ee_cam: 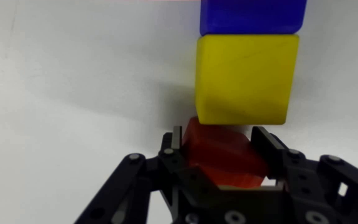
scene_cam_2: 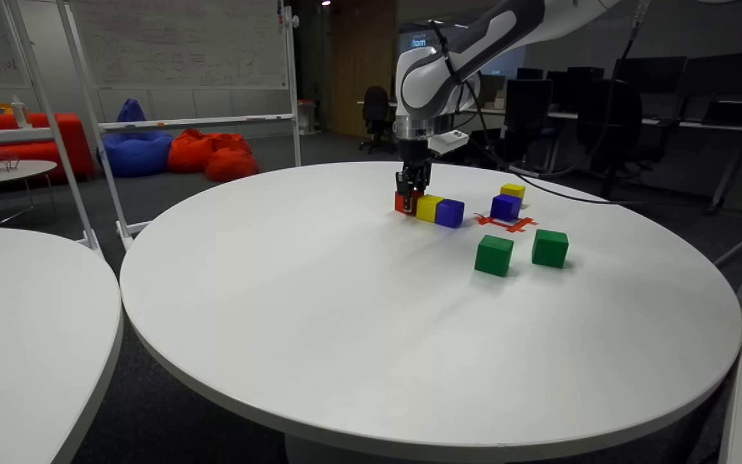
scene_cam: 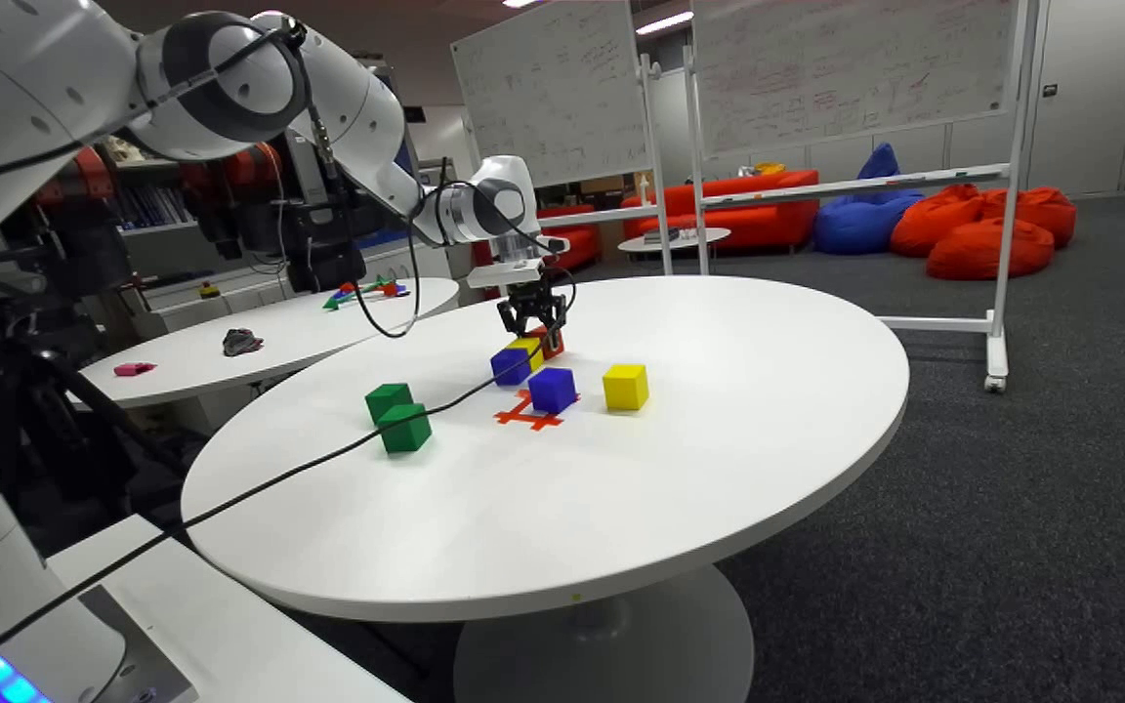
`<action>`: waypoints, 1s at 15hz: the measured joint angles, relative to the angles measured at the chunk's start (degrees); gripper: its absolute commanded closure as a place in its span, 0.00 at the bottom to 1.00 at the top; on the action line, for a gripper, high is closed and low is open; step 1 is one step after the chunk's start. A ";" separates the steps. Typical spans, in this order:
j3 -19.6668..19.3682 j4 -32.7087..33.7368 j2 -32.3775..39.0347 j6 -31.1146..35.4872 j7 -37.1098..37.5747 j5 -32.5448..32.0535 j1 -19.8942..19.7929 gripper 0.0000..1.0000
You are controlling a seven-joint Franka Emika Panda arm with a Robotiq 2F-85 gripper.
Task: Pick up the red object and put it at the center of the table
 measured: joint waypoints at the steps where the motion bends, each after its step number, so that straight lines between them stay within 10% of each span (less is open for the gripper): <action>1: 0.00 0.00 0.00 0.02 0.00 0.00 0.03 0.65; 15: -0.18 -11.62 -8.13 12.51 0.00 -0.35 1.70 0.65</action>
